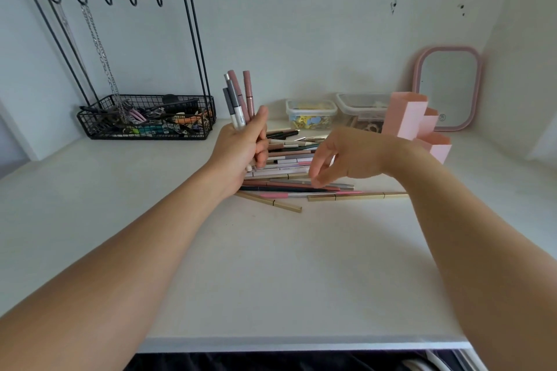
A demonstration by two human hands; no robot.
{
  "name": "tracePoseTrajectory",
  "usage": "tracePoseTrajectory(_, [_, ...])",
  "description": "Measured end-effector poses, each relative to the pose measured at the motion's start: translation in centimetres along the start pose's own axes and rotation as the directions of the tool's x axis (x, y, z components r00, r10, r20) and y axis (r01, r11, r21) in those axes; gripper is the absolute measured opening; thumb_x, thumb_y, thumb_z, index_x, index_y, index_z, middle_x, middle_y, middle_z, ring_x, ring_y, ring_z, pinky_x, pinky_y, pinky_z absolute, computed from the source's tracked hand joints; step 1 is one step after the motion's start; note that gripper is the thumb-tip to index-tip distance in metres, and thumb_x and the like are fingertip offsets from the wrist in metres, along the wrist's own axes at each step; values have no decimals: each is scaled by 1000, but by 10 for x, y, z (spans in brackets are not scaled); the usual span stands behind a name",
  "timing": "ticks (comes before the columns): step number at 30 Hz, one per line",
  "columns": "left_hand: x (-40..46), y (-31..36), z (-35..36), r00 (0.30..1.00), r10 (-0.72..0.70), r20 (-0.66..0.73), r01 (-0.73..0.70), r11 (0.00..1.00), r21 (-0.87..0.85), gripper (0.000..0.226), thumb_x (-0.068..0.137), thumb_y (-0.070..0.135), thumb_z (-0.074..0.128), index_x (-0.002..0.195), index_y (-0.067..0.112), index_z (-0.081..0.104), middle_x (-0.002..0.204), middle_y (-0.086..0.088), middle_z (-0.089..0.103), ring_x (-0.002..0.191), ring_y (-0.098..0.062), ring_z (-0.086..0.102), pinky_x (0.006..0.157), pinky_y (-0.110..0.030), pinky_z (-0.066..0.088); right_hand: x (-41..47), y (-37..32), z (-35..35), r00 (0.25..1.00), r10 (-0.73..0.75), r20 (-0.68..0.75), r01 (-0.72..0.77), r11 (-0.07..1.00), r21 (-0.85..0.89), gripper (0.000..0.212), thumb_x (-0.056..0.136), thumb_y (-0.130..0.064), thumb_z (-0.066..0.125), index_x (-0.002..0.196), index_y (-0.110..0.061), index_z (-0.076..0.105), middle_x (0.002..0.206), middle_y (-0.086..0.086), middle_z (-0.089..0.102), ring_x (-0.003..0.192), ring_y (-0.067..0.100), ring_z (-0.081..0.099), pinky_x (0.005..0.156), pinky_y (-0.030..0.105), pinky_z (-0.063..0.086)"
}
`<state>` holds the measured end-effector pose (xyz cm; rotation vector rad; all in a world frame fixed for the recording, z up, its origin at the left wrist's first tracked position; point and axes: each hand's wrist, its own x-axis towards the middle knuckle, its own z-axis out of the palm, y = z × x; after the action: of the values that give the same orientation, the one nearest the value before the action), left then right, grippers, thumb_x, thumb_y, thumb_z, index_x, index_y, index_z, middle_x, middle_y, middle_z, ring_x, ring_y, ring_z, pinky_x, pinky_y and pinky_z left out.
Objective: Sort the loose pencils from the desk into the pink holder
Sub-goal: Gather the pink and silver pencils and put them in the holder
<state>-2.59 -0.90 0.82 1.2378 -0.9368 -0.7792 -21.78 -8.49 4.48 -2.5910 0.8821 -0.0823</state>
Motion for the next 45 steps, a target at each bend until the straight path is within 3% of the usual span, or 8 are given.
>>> tracePoseTrajectory(5, [-2, 5, 0, 998, -67, -3, 66, 998, -5, 57, 96, 48, 61, 54, 25, 31, 47, 5, 25, 42, -12, 21, 40, -24, 15, 4, -1, 6, 1000, 22, 11, -21, 997, -80, 12, 84, -31, 76, 94, -26, 78, 86, -22, 66, 82, -4, 60, 74, 18, 40])
tracePoseTrajectory(11, [-1, 2, 1, 995, -98, 28, 98, 995, -14, 49, 99, 43, 57, 62, 23, 33, 49, 5, 34, 44, -12, 32, 38, -20, 24, 7, 2, 6, 998, 60, 29, -57, 993, -104, 13, 87, -32, 73, 94, -21, 73, 82, -17, 64, 74, -2, 56, 64, 17, 38])
tracePoseTrajectory(15, [-2, 2, 3, 997, -75, 28, 75, 997, -4, 54, 99, 47, 57, 58, 25, 31, 49, 6, 28, 44, -12, 24, 40, -22, 20, 9, 9, -1, 979, 85, -187, -56, 986, 158, 13, 88, -20, 72, 91, -8, 73, 81, 1, 70, 68, 10, 59, 66, 23, 45])
tracePoseTrajectory(20, [-6, 2, 2, 996, 3, 89, -3, 1000, -1, 45, 75, 59, 74, 64, 20, 55, 52, 3, 27, 44, -12, 21, 40, -22, 17, 12, -11, 5, 916, 108, -385, 252, 591, 766, 10, 87, -3, 71, 94, -1, 64, 77, 15, 72, 62, 18, 66, 62, 25, 56])
tracePoseTrajectory(30, [-6, -4, 4, 973, 23, 230, -43, 996, 80, 28, 76, 18, 86, 67, 15, 59, 50, 2, 49, 38, -9, 28, 40, -16, 20, 18, -29, 26, 909, 98, -405, 344, 370, 863, 2, 88, -2, 67, 90, -2, 66, 76, 9, 65, 66, 20, 64, 67, 29, 55])
tracePoseTrajectory(34, [-8, -4, 9, 979, 20, 201, -64, 974, 215, 32, 89, 25, 72, 62, 13, 60, 55, -6, 51, 38, -10, 37, 38, -16, 26, 23, -28, 31, 920, 114, -374, 301, 404, 864, 19, 85, -6, 72, 97, 9, 67, 92, 30, 67, 74, 35, 58, 66, 34, 45])
tracePoseTrajectory(40, [-8, -6, 9, 980, 47, 195, -95, 965, 245, 53, 97, 24, 62, 44, 21, 54, 46, -2, 48, 47, -18, 52, 43, -23, 35, 22, -26, 31, 953, 116, -278, 202, 441, 874, 22, 87, -15, 72, 101, 1, 71, 86, 17, 63, 72, 22, 50, 59, 25, 39])
tracePoseTrajectory(45, [-5, -4, 5, 987, 88, 134, -109, 981, 159, 32, 100, 38, 58, 85, 11, 67, 50, 1, 48, 45, -16, 52, 46, -25, 43, 18, -23, 19, 893, 171, -416, 189, 698, 691, 25, 93, -32, 65, 96, -9, 76, 83, 11, 68, 64, 11, 52, 56, 20, 44])
